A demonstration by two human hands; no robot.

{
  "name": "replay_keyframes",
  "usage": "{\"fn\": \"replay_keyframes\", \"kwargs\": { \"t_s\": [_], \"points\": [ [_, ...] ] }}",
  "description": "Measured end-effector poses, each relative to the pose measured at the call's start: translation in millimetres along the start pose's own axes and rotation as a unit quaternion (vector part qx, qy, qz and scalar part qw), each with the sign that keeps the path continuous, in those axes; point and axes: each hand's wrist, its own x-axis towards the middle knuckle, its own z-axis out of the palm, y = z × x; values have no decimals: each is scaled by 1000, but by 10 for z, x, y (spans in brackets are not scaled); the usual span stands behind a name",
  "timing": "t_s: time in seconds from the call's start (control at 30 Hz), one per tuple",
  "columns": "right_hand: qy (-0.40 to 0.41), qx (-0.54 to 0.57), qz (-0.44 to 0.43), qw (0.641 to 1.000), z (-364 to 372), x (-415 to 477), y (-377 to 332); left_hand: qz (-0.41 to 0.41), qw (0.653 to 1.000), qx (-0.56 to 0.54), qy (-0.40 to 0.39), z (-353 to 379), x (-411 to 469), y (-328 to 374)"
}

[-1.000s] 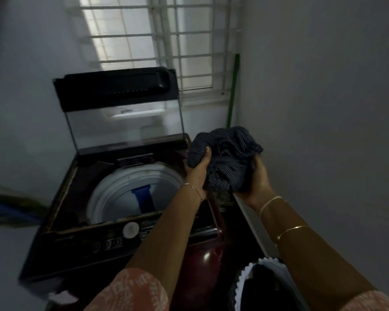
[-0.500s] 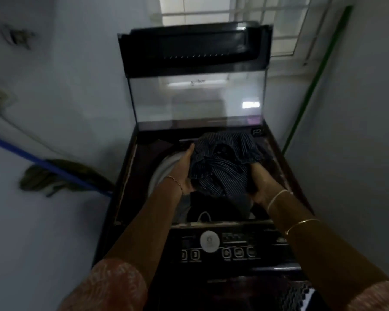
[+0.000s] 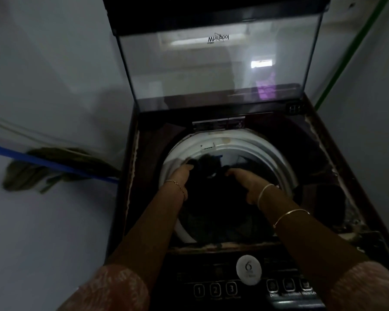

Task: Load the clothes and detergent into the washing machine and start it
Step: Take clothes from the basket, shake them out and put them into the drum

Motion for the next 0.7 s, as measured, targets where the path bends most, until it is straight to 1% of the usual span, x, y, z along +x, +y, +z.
{"fn": "replay_keyframes", "kwargs": {
  "t_s": [0.1, 0.17, 0.27, 0.37, 0.53, 0.7],
  "points": [
    [5, -5, -6, 1000, -52, -92, -39, -1, 1000, 7, -13, 122, -35, 50],
    [4, -6, -18, 1000, -112, -169, -89, -22, 999, -16, -23, 257, -101, 70],
    [34, 18, -42, 998, -275, -285, -160, -35, 998, 51, -33, 519, -230, 48],
    [44, 64, -87, 993, -538, -449, -195, -19, 992, 101, -67, 833, -498, 7],
    [22, 130, -175, 976, -1117, -1079, -143, 20, 985, 99, -140, 1466, -1055, -170],
    [30, 179, -243, 953, -1885, -1833, 135, 73, 969, 82, -220, 2229, -1797, -516]
  ]
}}
